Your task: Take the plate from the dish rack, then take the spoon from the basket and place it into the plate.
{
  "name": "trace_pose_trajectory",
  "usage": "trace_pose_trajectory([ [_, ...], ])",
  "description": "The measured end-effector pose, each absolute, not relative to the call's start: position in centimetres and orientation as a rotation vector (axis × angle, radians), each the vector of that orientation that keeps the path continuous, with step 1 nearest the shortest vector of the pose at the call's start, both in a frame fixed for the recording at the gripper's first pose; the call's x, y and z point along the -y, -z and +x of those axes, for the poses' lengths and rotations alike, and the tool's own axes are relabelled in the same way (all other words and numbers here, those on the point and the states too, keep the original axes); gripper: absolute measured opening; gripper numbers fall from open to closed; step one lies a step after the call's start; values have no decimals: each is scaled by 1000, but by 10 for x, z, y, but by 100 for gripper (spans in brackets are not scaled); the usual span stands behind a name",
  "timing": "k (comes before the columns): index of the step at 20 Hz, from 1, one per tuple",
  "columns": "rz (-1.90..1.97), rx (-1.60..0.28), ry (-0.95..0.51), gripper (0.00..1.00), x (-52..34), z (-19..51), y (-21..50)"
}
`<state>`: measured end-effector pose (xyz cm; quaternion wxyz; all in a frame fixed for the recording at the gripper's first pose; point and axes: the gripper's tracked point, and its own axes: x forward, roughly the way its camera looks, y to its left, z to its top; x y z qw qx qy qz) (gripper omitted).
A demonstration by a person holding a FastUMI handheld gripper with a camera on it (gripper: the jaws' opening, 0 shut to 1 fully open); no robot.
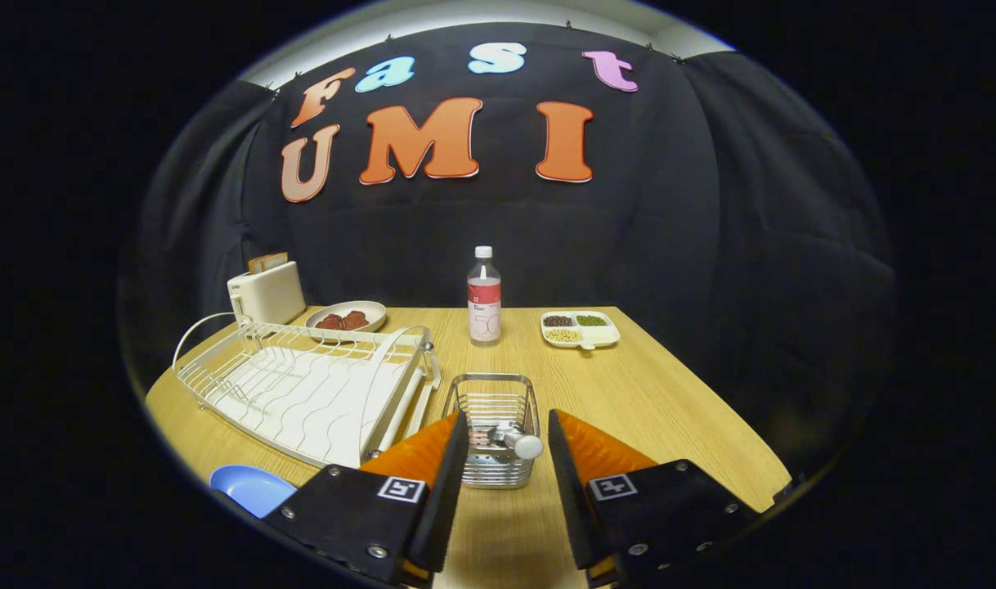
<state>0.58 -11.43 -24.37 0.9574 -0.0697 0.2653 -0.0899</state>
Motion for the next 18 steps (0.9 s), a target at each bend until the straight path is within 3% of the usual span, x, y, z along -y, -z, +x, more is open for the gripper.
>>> trace_pose_trajectory([
  [2, -180, -536, 156, 39, 107, 10, 248],
  [3, -188, -538, 144, 23, 104, 9, 247],
  [4, -195, -531, 139, 16, 100, 10, 245],
  [9, -206, -488, 169, 8, 99, 22, 220],
  [18, -213, -338, 123, 8, 68, 1, 130],
])
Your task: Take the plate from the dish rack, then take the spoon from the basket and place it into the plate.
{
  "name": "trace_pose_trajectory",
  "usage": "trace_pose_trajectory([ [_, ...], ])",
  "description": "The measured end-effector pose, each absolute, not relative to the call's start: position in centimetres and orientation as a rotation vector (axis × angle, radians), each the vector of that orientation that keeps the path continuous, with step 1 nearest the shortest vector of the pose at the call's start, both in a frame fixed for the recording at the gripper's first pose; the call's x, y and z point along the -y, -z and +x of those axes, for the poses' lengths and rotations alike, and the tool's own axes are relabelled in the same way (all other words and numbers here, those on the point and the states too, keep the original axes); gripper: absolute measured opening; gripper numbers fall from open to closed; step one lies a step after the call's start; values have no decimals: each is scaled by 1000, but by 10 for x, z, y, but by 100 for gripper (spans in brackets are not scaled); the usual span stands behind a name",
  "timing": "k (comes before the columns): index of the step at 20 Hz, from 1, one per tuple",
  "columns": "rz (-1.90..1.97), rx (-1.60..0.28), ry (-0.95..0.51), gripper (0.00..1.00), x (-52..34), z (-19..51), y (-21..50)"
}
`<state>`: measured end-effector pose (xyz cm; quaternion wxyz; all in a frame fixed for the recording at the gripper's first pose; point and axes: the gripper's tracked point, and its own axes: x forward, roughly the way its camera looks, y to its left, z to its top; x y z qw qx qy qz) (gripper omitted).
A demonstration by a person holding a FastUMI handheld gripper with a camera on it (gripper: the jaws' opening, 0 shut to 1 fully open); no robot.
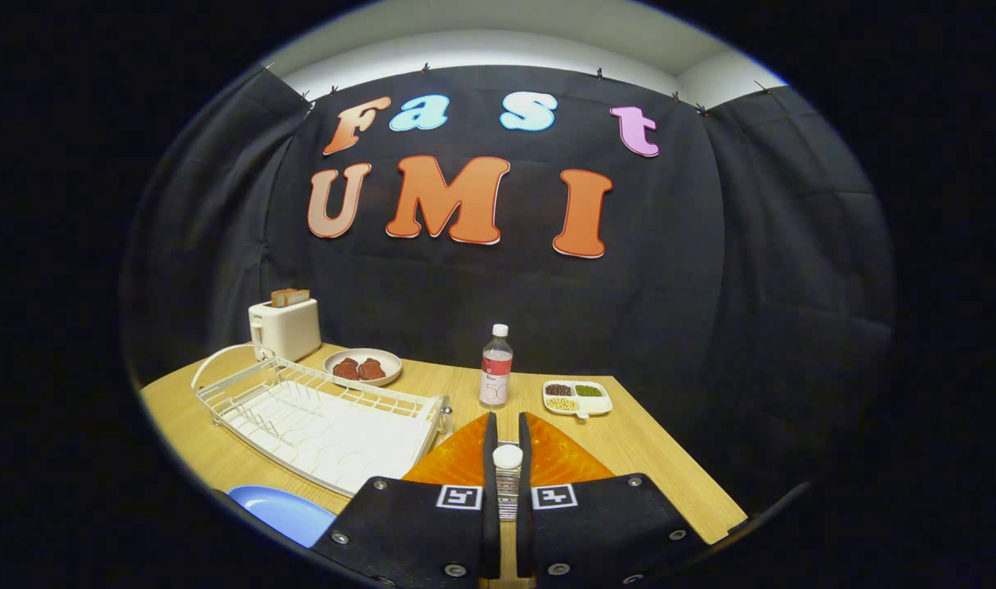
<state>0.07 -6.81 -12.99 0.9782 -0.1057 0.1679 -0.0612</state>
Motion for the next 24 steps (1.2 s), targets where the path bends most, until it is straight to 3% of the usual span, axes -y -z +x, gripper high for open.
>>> trace_pose_trajectory([
  [8, -193, -283, -67, 8, -1, -48, 90],
  [24, -47, -387, -433, 8, -98, -101, 147],
])
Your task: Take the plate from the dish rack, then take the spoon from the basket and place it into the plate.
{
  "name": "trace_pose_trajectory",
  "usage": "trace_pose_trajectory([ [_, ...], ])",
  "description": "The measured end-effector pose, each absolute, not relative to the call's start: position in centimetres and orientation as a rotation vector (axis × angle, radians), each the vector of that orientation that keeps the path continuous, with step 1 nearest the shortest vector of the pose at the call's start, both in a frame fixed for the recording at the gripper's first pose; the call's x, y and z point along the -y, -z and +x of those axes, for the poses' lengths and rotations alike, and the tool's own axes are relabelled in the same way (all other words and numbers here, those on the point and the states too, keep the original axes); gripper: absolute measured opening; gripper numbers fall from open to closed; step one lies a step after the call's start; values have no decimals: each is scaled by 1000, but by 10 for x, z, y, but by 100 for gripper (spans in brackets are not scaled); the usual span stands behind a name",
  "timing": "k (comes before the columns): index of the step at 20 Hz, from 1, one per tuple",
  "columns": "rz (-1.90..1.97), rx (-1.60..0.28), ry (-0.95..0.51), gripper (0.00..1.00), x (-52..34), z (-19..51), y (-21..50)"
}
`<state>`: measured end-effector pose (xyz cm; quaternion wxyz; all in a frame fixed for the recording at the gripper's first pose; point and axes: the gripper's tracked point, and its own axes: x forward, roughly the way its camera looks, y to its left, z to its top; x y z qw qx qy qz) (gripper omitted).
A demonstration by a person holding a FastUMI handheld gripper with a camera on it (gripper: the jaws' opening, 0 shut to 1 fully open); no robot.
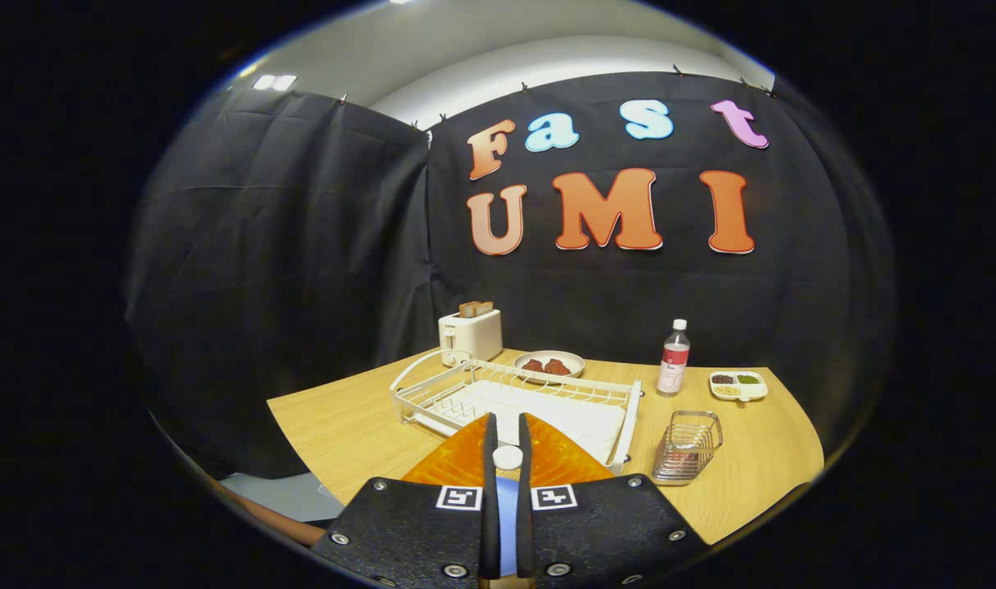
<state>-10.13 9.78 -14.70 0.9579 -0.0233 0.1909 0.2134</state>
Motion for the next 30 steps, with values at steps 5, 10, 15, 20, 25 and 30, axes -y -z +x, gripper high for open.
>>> trace_pose_trajectory([
  [5, -56, -442, -466, 8, -101, -109, 173],
  [10, -35, -505, -464, 11, -96, -114, 201],
  [15, 12, -532, -461, 16, -91, -115, 206],
  [20, 17, -477, -429, 33, -86, -104, 192],
  [25, 46, -377, -379, 65, -84, -83, 169],
  [30, 29, -215, -283, 79, -71, -62, 134],
])
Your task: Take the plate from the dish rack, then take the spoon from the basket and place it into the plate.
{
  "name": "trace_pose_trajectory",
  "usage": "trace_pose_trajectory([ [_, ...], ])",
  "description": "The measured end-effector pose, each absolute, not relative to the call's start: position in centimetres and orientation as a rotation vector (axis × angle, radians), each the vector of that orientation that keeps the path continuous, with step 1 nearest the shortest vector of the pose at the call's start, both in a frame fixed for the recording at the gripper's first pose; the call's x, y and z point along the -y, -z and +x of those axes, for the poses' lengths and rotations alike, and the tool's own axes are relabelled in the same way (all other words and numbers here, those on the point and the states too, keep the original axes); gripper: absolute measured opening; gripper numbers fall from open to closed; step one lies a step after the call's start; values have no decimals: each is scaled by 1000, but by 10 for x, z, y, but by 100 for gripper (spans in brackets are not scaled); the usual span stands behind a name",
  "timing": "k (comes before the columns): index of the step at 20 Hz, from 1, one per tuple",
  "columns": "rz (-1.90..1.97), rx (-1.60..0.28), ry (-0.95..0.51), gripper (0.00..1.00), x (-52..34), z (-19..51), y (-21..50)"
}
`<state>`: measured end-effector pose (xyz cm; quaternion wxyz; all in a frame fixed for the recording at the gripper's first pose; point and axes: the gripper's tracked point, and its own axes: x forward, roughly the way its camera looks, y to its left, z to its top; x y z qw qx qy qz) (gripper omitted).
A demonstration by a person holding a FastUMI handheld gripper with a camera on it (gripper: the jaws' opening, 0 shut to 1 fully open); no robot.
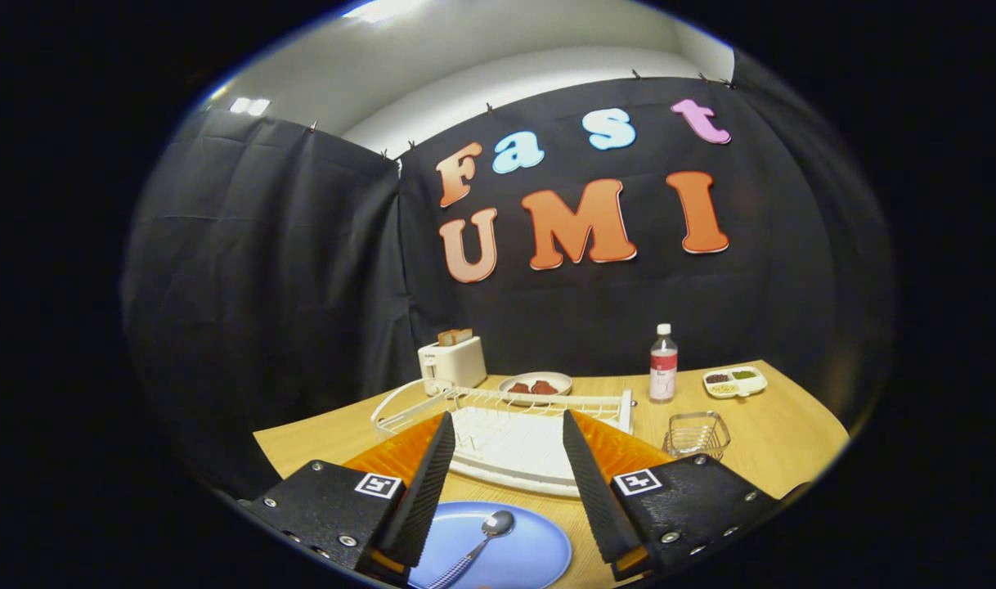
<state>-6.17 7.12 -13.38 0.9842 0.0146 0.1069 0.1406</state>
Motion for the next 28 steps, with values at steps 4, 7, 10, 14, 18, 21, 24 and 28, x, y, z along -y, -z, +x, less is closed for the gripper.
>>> trace_pose_trajectory([
  [4, -3, -123, -233, 86, -71, -54, 113],
  [7, -6, -81, -220, 91, -75, -51, 103],
  [10, -18, -55, -190, 94, -71, -51, 97],
  [14, -24, -5, -135, 96, -60, -51, 84],
  [18, -33, 22, -110, 96, -55, -54, 78],
  [21, -53, 38, -94, 96, -57, -52, 74],
  [24, -60, 38, -101, 96, -65, -52, 76],
  [28, -66, 31, -98, 96, -68, -51, 79],
])
